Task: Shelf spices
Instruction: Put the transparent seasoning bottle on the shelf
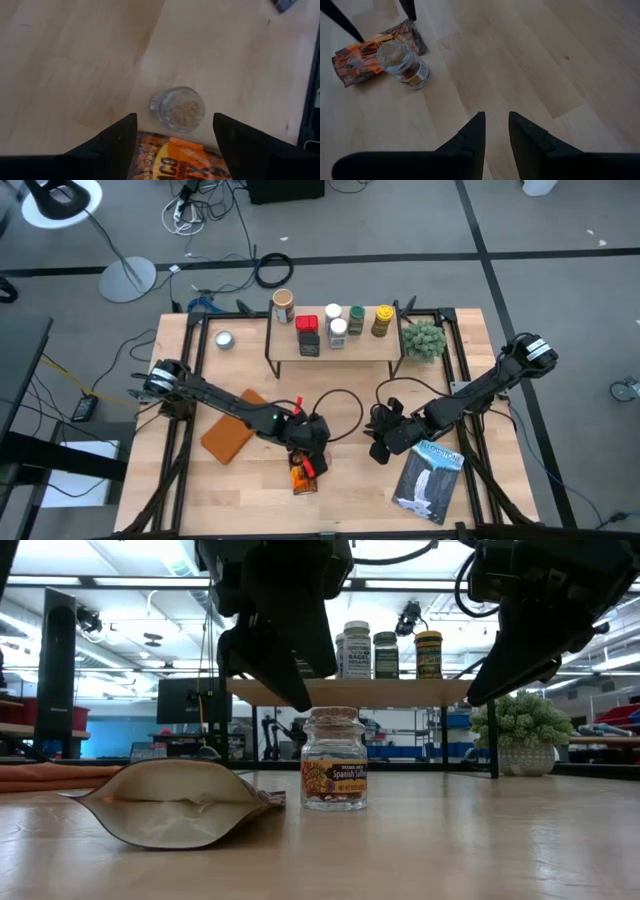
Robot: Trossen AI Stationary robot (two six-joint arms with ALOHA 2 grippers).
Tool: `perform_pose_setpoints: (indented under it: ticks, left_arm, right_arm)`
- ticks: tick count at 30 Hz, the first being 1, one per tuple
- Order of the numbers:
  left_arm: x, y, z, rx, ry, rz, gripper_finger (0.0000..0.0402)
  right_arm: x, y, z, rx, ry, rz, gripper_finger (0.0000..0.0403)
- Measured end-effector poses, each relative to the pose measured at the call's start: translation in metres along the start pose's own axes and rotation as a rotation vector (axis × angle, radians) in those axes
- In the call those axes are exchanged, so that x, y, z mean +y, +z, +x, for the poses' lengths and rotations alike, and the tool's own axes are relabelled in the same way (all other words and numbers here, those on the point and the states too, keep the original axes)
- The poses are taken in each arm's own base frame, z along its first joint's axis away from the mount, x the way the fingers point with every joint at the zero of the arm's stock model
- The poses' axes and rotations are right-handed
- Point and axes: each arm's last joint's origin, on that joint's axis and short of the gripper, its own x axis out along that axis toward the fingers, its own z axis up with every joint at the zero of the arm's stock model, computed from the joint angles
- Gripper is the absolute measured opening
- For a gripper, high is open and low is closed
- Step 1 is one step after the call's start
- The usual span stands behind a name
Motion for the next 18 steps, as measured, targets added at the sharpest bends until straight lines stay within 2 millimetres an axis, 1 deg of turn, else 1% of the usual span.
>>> perform_pose_setpoints:
  ticks: [9,14,18]
  left_arm:
    - [-0.002,-0.001,0.0,-0.041,0.032,-0.038,0.0266]
    - [-0.005,-0.006,0.012,-0.035,0.037,-0.029,0.0266]
    - [-0.006,-0.008,0.016,-0.028,0.042,-0.025,0.0266]
  right_arm:
    - [0.002,0.002,0.0,-0.02,0.022,0.016,0.0084]
    - [0.003,0.002,0.0,-0.022,0.025,0.018,0.0084]
    - [0.003,0.002,0.0,-0.018,0.033,0.019,0.0084]
